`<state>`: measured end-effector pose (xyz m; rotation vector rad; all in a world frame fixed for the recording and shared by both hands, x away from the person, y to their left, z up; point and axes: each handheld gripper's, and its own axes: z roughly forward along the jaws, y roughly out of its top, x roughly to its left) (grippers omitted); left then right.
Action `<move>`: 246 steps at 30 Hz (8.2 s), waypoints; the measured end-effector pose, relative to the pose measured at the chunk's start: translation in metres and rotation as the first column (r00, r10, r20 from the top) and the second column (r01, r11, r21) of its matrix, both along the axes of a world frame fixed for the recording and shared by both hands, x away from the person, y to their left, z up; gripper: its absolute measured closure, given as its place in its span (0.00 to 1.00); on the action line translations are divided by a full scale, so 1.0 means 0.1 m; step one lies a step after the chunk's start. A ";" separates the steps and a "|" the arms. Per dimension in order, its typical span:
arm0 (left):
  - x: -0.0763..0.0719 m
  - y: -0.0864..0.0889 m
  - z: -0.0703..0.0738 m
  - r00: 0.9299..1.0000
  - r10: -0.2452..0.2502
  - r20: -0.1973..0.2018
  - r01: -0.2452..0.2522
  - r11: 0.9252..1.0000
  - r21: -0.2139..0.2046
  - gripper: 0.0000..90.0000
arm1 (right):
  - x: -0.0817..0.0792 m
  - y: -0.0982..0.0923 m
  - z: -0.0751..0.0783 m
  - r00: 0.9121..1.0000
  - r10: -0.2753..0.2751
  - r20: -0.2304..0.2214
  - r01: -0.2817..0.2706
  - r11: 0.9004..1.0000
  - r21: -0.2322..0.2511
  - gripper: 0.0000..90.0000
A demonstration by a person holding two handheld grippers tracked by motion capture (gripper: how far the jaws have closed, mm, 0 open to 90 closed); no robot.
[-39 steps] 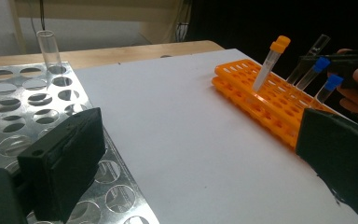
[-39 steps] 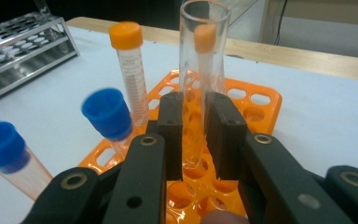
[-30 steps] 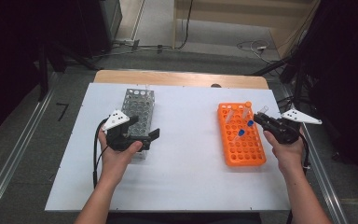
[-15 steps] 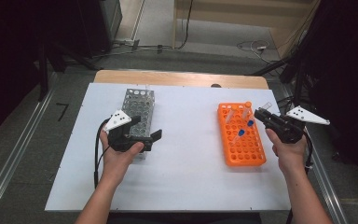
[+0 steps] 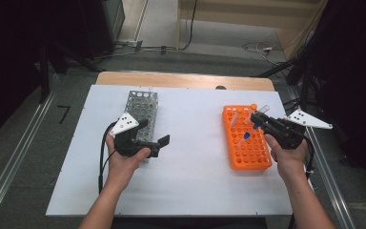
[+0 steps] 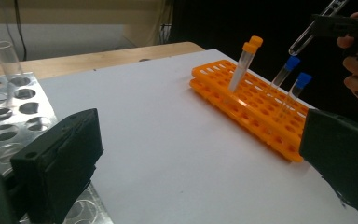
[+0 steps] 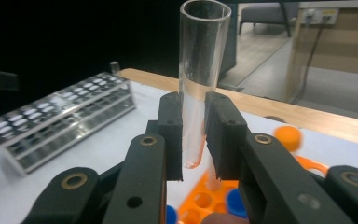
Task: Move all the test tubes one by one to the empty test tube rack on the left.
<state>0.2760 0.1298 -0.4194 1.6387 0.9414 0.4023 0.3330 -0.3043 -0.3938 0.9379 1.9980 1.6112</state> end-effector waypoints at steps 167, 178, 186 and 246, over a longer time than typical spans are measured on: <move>1.52 0.27 -0.11 0.942 0.326 0.074 -0.332 0.938 0.100 0.85 | -0.58 -0.34 -0.58 0.979 0.137 -0.153 -0.153 0.983 -0.100 0.00; 1.51 0.23 -0.11 0.933 0.360 0.010 -0.357 0.921 0.158 0.84 | -0.57 -0.35 -0.58 0.979 0.131 -0.157 -0.147 0.984 -0.100 0.00; 1.52 0.25 -0.13 0.940 0.338 -0.050 -0.328 0.934 0.141 0.80 | -0.56 -0.35 -0.59 0.979 0.127 -0.160 -0.144 0.984 -0.103 0.00; -0.19 0.06 0.09 0.995 0.067 0.078 -0.068 0.998 0.009 0.00 | -0.27 0.06 -0.70 0.969 0.026 -0.245 -0.051 0.994 -0.094 0.25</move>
